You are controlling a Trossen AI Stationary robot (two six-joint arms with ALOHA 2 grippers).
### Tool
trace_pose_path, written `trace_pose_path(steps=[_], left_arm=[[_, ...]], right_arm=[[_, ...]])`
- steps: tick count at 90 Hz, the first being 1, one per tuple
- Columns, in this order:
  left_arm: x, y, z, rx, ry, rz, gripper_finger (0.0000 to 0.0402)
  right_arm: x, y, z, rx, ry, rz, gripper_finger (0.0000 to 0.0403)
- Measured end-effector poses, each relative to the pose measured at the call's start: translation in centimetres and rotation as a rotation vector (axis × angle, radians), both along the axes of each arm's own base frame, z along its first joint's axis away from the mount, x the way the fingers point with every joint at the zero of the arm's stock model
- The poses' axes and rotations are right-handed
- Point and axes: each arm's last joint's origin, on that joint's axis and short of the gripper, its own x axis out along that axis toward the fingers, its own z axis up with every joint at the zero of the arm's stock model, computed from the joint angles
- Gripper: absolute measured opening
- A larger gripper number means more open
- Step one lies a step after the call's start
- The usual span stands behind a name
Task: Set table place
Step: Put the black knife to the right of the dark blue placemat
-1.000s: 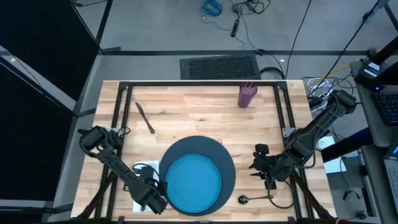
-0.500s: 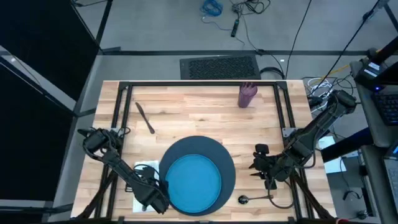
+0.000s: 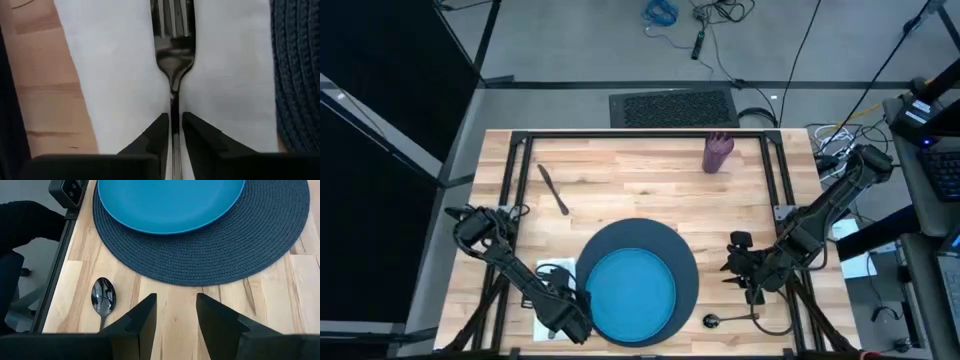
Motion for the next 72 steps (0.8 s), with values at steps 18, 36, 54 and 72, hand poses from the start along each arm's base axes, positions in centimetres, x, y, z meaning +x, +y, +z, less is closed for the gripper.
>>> trace_pose_path(steps=[18, 36, 54, 72], left_arm=[[0.1, 0.3, 0.5, -0.024, -0.002, -0.062, 0.0072], [-0.4, 1.9, 3.6, 0.004, -0.023, -0.083, 0.0073], [-1.4, 4.0, 7.9, 0.089, -0.203, -0.187, 0.0073], [-1.1, 6.5, 10.6, 0.302, -0.429, -0.246, 0.0073]], right_arm=[[0.0, 0.0, 0.0, 0.0, 0.0, -0.001, 0.0125], [0.0, 0.0, 0.0, 0.0, 0.0, 0.0, 0.0125], [0.0, 0.0, 0.0, -0.024, -0.007, 0.027, 0.0125], [0.0, 0.0, 0.0, -0.034, -0.015, 0.036, 0.0125]])
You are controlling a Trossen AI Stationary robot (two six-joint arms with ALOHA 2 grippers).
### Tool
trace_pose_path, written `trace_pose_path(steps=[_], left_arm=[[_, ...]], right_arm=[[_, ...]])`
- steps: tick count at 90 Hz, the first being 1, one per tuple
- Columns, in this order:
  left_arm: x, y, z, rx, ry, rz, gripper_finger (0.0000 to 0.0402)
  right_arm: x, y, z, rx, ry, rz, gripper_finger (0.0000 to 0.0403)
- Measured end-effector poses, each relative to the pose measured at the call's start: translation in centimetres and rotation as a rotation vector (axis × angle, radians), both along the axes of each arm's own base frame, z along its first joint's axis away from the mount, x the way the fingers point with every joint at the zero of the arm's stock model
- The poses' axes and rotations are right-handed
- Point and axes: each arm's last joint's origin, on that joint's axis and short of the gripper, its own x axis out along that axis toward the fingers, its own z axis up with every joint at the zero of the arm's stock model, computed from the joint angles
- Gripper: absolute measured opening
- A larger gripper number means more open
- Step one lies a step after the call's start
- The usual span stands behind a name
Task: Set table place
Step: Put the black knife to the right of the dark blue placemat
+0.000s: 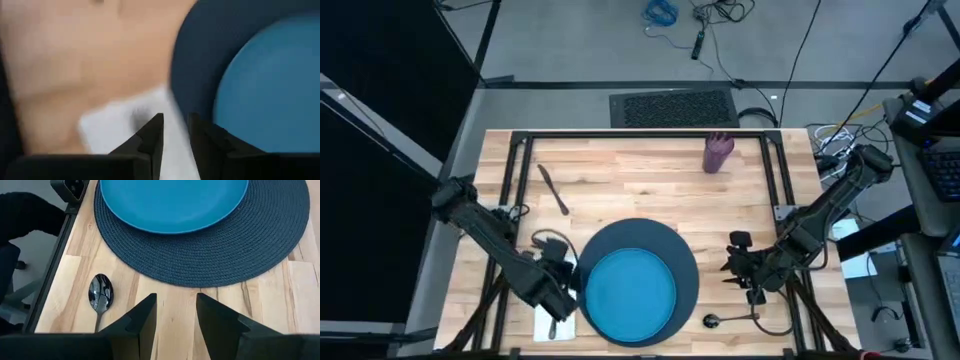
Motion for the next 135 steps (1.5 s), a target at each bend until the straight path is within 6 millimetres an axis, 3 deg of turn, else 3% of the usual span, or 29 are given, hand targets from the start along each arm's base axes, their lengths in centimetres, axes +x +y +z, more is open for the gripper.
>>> trace_pose_path(steps=[14, 29, 43, 52, 60, 73, 85, 96, 108, 120, 135], left_arm=[[2.6, 2.2, 0.7, 0.329, -0.14, -0.174, 0.0072], [6.0, 7.8, 1.0, 0.517, -0.018, -0.2, 0.0072], [8.8, 13.3, 0.7, 0.516, 0.068, -0.328, 0.0072], [10.6, 16.5, 0.7, 0.536, 0.027, -0.427, 0.0072], [10.8, 19.6, 1.5, 0.548, -0.012, -0.448, 0.0072], [8.0, 24.6, 1.7, 0.521, 0.026, -0.292, 0.0072], [2.9, 27.5, 0.1, 0.41, -0.01, -0.059, 0.0072], [-0.6, 27.5, -1.6, 0.321, -0.089, 0.035, 0.0072], [-3.3, 26.7, -2.2, 0.296, -0.167, 0.124, 0.0072], [-4.4, 26.7, -2.9, 0.265, -0.215, 0.22, 0.0072], [-5.6, 26.9, -5.5, 0.159, -0.114, 0.337, 0.0072]], right_arm=[[1.1, 0.3, 1.1, 0.087, -0.162, -0.123, 0.0125], [2.8, -0.6, 2.0, -0.143, -0.389, -0.241, 0.0125], [4.9, -3.4, 1.5, -0.26, -0.352, -0.318, 0.0125], [6.6, -5.5, 0.8, -0.219, -0.287, -0.334, 0.0125], [8.3, -7.5, -0.1, -0.157, -0.239, -0.345, 0.0125], [11.5, -10.0, -1.8, -0.022, -0.235, -0.257, 0.0125], [14.1, -11.5, -3.7, 0.028, -0.292, -0.211, 0.0125], [16.0, -13.0, -5.7, 0.043, -0.337, -0.267, 0.0125], [18.2, -14.6, -6.8, 0.178, -0.393, -0.289, 0.0125], [22.1, -15.8, -6.7, 0.29, -0.336, -0.16, 0.0125], [26.1, -15.9, -6.0, 0.253, -0.278, -0.081, 0.0125]])
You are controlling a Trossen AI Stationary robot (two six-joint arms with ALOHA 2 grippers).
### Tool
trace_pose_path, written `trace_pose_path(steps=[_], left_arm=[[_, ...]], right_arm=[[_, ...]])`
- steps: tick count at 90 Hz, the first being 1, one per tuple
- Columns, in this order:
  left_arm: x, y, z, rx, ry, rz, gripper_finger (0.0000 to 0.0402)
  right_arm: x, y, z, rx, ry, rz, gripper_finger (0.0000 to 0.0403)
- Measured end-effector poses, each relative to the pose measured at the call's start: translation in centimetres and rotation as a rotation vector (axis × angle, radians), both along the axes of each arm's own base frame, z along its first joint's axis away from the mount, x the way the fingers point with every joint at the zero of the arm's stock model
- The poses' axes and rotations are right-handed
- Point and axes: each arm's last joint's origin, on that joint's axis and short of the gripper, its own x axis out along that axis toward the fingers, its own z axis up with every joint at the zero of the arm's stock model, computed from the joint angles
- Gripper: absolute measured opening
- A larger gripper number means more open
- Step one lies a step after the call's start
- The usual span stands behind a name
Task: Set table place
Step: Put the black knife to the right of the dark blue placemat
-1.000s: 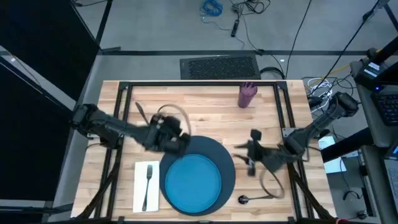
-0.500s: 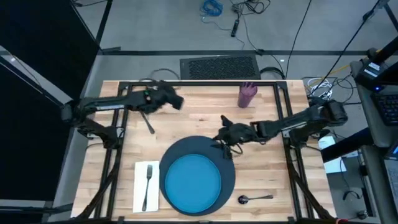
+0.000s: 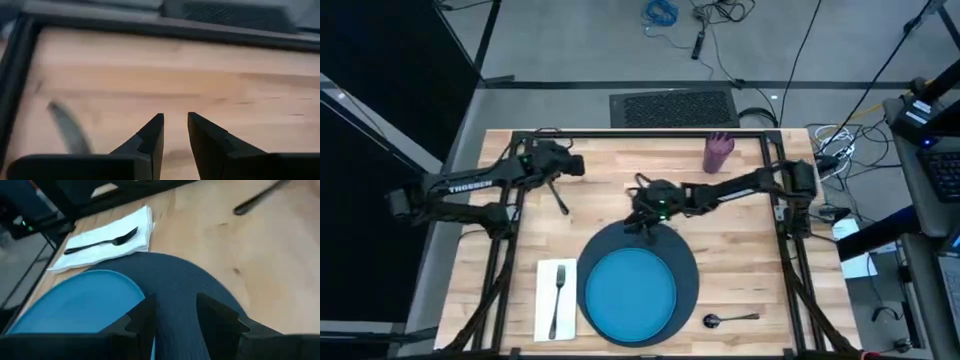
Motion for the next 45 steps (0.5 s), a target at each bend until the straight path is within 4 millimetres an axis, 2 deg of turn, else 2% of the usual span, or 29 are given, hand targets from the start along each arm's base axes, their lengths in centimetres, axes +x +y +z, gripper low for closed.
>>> trace_pose_path(steps=[9, 17, 32, 45], left_arm=[[-0.3, 0.1, -0.6, -0.031, 0.048, 0.024, 0.0072], [-0.5, 0.0, -1.0, -0.061, 0.09, 0.033, 0.0072], [-1.0, -0.3, -2.0, -0.125, 0.215, 0.038, 0.0072], [-0.7, -0.2, -2.9, -0.155, 0.272, 0.037, 0.0072]], right_arm=[[1.3, 0.4, 0.8, -0.037, -0.009, 0.032, 0.0125], [1.6, 0.4, 1.6, -0.056, -0.024, 0.043, 0.0125], [1.2, -0.7, 3.0, -0.071, -0.041, 0.016, 0.0125], [1.0, -1.8, 3.1, -0.07, -0.032, -0.008, 0.0125]])
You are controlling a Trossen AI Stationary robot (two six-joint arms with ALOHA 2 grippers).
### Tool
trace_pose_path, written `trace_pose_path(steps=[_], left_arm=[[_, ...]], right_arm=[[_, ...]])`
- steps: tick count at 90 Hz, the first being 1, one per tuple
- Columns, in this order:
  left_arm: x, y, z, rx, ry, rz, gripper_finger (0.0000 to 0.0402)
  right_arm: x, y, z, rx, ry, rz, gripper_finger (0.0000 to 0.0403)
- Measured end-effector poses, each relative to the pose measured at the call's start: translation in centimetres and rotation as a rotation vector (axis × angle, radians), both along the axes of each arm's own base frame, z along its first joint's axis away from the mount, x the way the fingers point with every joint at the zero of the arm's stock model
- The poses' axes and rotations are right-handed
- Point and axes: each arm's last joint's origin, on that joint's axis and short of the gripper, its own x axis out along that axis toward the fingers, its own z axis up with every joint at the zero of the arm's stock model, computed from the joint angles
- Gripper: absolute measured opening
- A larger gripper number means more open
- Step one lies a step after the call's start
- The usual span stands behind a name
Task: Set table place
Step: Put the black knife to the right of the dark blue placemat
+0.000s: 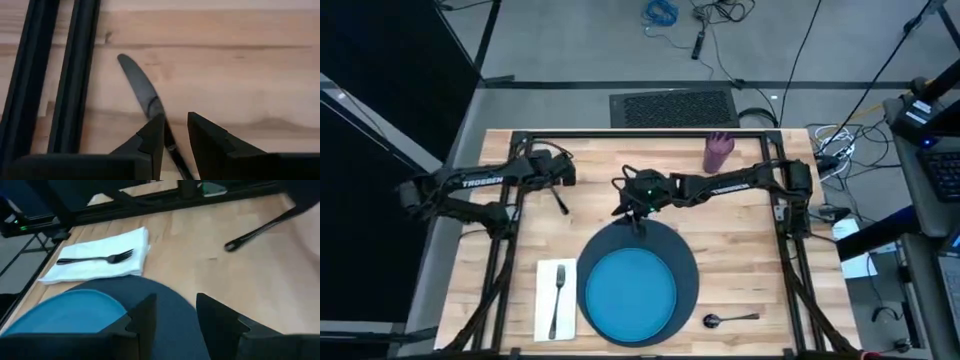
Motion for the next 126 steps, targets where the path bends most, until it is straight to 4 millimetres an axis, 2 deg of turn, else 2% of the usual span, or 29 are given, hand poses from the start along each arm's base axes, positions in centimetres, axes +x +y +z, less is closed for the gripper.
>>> trace_pose_path(steps=[24, 45, 66, 78, 101, 117, 126], left_arm=[[0.8, 0.6, -2.6, -0.061, 0.124, 0.006, 0.0072], [1.0, 0.8, -3.9, -0.095, 0.18, 0.006, 0.0072], [1.3, 0.4, -5.3, -0.101, 0.117, -0.013, 0.0072], [1.9, -0.2, -5.4, -0.086, 0.083, -0.018, 0.0072], [5.4, -1.3, -4.6, -0.072, -0.159, -0.159, 0.0072], [7.3, -1.6, -4.2, -0.055, -0.338, -0.238, 0.0072], [9.2, -1.5, -3.6, 0.004, -0.487, -0.399, 0.0072]], right_arm=[[-0.1, -0.6, -0.1, 0.004, 0.01, -0.012, 0.0125], [-0.3, -0.5, -0.5, -0.004, 0.053, 0.0, 0.0125], [-0.5, -0.5, -0.7, -0.003, 0.076, 0.001, 0.0125], [-0.6, -0.5, -0.8, -0.001, 0.095, 0.004, 0.0125], [-0.8, -0.8, -0.6, 0.0, 0.098, -0.006, 0.0125], [-1.7, -1.4, 1.3, -0.001, 0.086, -0.025, 0.0125], [-2.2, -1.6, 2.4, -0.001, 0.081, -0.032, 0.0125]])
